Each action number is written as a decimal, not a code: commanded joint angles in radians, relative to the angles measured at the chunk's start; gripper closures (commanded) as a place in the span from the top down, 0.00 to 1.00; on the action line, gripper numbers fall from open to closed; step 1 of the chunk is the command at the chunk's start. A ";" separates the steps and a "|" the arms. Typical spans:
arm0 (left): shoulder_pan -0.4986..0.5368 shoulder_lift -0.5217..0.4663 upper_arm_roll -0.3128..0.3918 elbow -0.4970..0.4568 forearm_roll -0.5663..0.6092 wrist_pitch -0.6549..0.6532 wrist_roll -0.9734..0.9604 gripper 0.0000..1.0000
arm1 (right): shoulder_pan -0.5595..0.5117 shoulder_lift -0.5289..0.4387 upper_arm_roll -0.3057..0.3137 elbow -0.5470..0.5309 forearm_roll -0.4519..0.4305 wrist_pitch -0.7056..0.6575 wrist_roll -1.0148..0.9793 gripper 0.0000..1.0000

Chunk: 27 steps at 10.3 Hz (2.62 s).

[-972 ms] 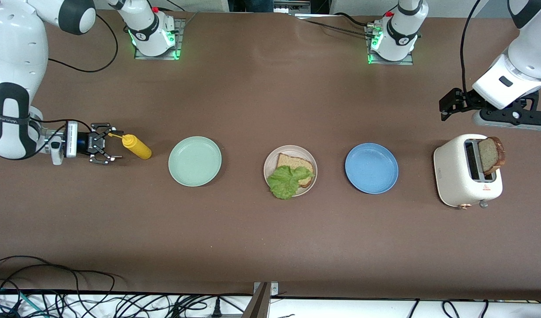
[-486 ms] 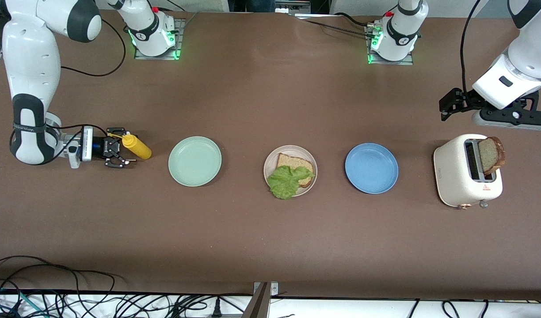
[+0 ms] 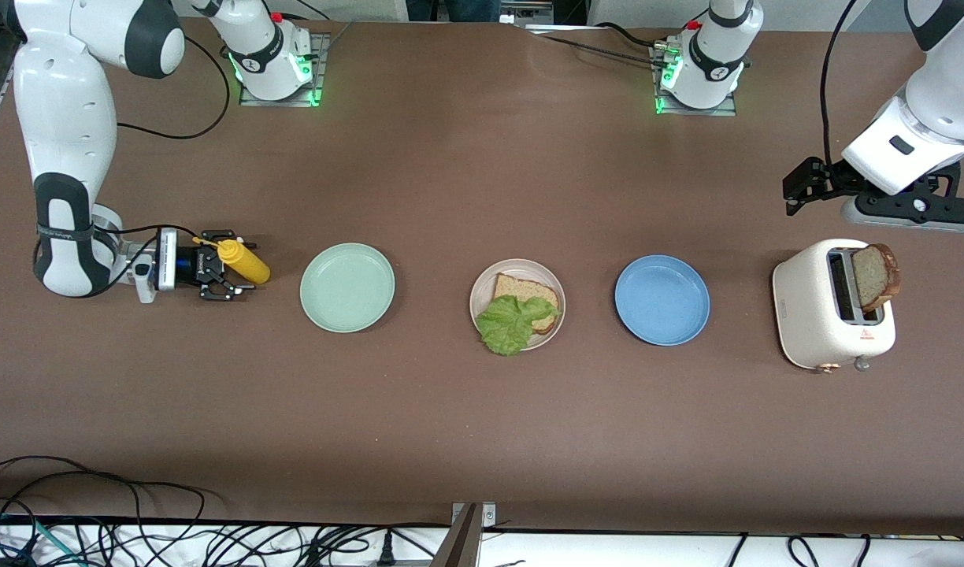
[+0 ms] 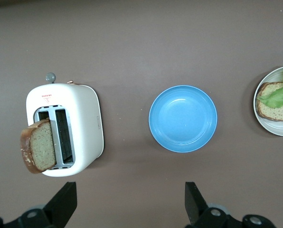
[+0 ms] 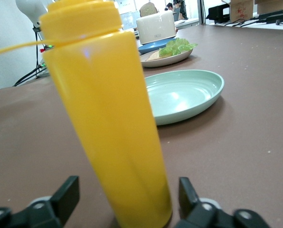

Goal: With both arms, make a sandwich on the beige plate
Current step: 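Close the right gripper around the yellow squeeze bottle, then lift the yellow bottle with the right gripper toward the beige plate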

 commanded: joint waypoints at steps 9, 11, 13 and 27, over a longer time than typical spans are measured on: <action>0.016 0.006 -0.002 0.022 -0.009 -0.015 0.000 1.00 | 0.456 -0.104 -0.218 0.120 0.038 0.273 0.200 0.00; 0.016 0.006 -0.004 0.025 -0.009 -0.015 -0.001 1.00 | 0.652 -0.102 -0.361 0.162 0.013 0.317 0.381 0.00; 0.016 0.006 -0.004 0.025 -0.009 -0.015 0.002 1.00 | 0.851 -0.097 -0.490 0.176 -0.022 0.396 0.504 0.00; 0.023 0.007 -0.002 0.023 -0.009 -0.013 0.009 1.00 | 1.223 0.127 -0.377 0.532 -1.019 0.681 1.671 0.00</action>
